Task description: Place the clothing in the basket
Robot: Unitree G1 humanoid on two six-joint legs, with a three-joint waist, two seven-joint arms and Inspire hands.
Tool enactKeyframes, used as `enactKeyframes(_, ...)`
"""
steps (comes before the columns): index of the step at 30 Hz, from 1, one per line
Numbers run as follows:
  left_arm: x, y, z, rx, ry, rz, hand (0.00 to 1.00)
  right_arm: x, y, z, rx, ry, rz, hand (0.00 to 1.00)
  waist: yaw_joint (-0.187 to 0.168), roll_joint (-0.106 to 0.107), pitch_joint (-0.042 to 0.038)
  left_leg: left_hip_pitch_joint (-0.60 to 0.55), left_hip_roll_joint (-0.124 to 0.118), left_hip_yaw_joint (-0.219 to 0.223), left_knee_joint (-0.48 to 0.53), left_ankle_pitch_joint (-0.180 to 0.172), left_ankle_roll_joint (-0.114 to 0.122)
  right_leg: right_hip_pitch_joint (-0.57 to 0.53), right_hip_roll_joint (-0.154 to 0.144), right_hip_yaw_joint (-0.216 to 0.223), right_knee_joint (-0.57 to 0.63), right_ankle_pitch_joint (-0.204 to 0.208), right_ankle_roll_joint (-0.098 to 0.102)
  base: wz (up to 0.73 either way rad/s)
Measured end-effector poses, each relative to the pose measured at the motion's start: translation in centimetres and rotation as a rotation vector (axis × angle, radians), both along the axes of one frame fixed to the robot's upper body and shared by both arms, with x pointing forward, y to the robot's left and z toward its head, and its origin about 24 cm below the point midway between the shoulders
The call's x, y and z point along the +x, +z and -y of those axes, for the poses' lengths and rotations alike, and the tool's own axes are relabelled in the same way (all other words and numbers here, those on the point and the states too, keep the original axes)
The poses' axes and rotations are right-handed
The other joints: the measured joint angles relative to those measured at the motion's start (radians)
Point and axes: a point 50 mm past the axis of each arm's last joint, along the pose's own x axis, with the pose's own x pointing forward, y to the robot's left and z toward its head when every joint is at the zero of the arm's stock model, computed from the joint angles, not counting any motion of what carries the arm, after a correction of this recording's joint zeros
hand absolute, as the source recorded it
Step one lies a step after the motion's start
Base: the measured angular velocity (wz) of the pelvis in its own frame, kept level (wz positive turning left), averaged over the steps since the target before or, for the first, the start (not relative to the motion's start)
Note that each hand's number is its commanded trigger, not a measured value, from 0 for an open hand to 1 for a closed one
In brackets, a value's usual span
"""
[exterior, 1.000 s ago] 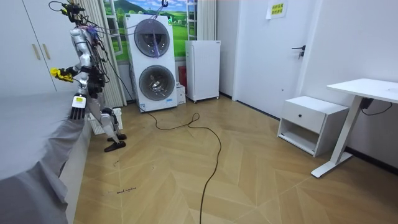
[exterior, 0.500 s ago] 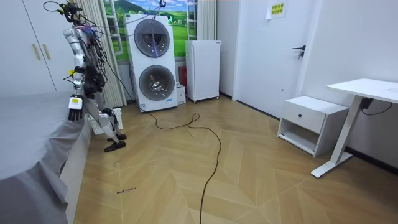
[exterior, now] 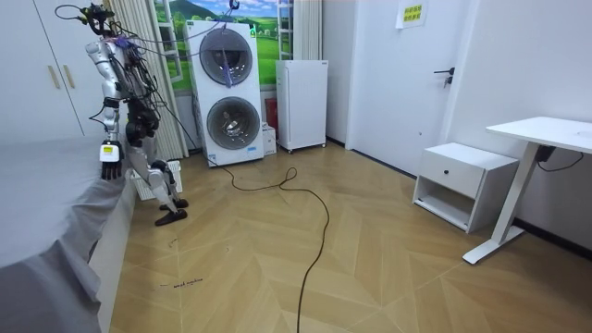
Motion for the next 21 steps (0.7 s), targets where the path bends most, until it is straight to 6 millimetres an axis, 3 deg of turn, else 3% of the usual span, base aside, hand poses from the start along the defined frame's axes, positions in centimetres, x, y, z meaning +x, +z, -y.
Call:
enactKeyframes(6, 3.4, 0.3, 0.2, -0.008, -0.038, 0.049, 0.0, 2.5, 0.5, -0.1, 0.021, -0.06, 0.03, 1.0, 0.008, 0.041, -0.0008, -0.149, -0.004, -0.004, 0.034, 0.003, 0.009, -0.166, -0.004, 0.003, 0.059, 0.009, 0.002, 0.0)
enactKeyframes(10, 4.9, 0.6, 0.4, -0.008, -0.057, 0.09, 0.0, 3.8, 1.3, 0.1, 0.007, -0.085, 0.072, 1.0, 0.01, 0.058, 0.0051, -0.23, -0.006, -0.003, 0.041, 0.016, 0.028, -0.256, -0.005, 0.007, 0.074, 0.016, -0.002, -0.01)
enactKeyframes(15, 6.2, 0.7, 0.9, -0.008, -0.095, 0.106, 0.0, 4.6, 2.3, 1.2, -0.033, -0.101, 0.075, 1.0, 0.015, 0.09, 0.0089, -0.3, -0.008, -0.003, 0.049, 0.028, 0.033, -0.34, -0.016, 0.003, 0.116, 0.019, -0.004, 0.01)
enactKeyframes(21, 6.6, 0.7, 1.1, 0.011, -0.127, 0.106, 0.0, 4.5, 2.0, 1.1, -0.026, -0.112, 0.046, 1.0, 0.032, 0.094, 0.0117, -0.33, -0.012, -0.003, 0.05, 0.03, 0.036, -0.38, -0.023, 0.001, 0.138, 0.016, -0.005, -0.01)
